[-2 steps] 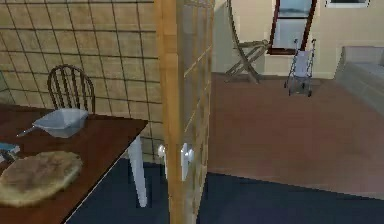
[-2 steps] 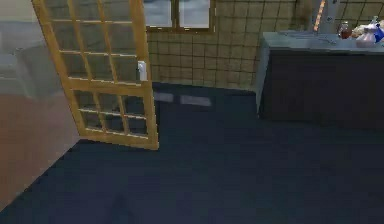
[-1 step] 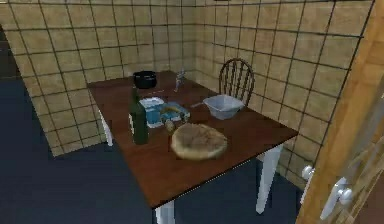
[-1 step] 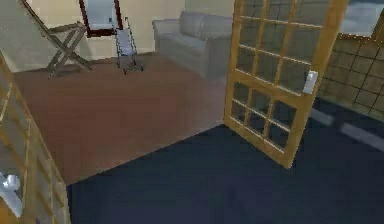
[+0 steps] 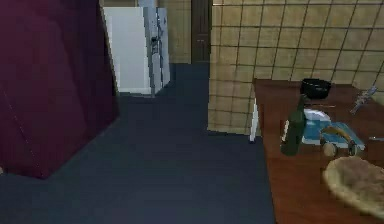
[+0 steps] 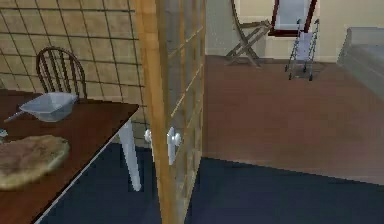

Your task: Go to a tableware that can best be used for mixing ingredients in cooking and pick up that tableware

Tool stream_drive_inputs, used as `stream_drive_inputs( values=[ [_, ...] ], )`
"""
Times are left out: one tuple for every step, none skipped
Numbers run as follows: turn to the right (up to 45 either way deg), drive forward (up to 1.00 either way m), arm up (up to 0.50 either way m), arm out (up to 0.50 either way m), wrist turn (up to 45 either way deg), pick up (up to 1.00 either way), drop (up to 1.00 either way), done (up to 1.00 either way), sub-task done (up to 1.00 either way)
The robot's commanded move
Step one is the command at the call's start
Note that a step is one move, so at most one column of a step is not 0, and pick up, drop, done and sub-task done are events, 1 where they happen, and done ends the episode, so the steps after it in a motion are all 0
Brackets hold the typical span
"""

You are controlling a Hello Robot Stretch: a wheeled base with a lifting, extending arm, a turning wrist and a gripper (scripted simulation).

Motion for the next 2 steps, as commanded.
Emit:
stream_drive_inputs(
  values=[
    [-33.0, 0.0, 0.0, 0.0, 0.0, 0.0, 0.0, 0.0, 0.0],
    [45.0, 0.0, 0.0, 0.0, 0.0, 0.0, 0.0, 0.0, 0.0]
  ],
)
